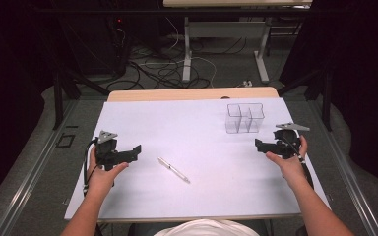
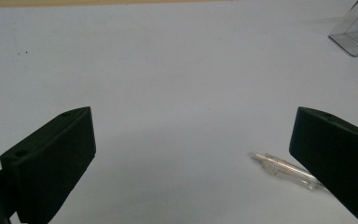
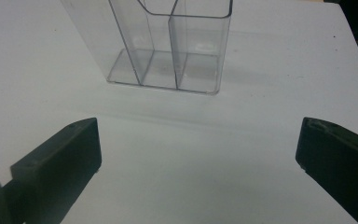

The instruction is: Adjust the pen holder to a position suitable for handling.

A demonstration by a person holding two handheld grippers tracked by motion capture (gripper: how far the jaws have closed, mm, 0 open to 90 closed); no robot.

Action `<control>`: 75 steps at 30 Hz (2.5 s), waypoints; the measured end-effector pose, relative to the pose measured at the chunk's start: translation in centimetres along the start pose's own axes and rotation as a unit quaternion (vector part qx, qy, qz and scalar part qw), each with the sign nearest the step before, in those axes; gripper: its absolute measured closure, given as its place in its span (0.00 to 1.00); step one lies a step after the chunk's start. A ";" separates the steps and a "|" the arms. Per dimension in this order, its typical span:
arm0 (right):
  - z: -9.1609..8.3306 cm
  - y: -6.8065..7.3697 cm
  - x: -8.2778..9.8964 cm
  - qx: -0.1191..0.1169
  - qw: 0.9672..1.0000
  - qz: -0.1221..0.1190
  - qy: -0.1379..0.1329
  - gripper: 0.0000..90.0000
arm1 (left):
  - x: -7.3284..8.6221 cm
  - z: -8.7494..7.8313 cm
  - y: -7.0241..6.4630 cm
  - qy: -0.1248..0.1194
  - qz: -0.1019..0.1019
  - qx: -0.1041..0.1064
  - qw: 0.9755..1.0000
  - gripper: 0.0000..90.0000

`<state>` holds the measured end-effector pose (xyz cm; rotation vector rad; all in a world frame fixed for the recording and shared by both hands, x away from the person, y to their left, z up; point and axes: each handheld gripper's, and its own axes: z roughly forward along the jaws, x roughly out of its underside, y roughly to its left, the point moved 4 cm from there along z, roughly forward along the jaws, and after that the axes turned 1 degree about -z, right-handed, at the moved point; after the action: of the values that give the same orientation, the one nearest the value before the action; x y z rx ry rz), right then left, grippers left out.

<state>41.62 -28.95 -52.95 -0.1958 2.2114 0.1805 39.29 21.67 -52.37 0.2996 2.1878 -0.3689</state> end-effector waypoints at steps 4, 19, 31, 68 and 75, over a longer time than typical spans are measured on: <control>0.0 -0.1 -0.3 0.001 1.000 -0.002 -0.003 0.00 | 0.0 0.0 0.0 -0.005 0.003 0.002 1.000 0.00; 0.4 -0.4 -3.5 0.002 1.000 0.002 -0.002 0.03 | 0.2 -0.1 0.1 0.001 -0.006 -0.001 1.000 0.00; 1.1 0.4 -6.1 -0.007 0.999 -0.019 0.037 0.12 | 0.3 0.0 0.2 0.002 -0.012 0.000 1.000 0.00; 7.4 -1.3 -10.8 0.032 0.994 0.005 0.100 0.44 | 0.8 0.2 0.7 0.012 -0.017 0.000 1.000 0.00; 8.4 -2.0 -10.7 0.042 0.994 0.023 0.103 0.52 | 0.8 0.3 0.7 0.014 -0.018 -0.001 1.000 0.00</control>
<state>54.89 -28.40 -49.60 -0.1216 2.4246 0.0957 39.25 22.29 -53.34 0.2652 2.2235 -0.3855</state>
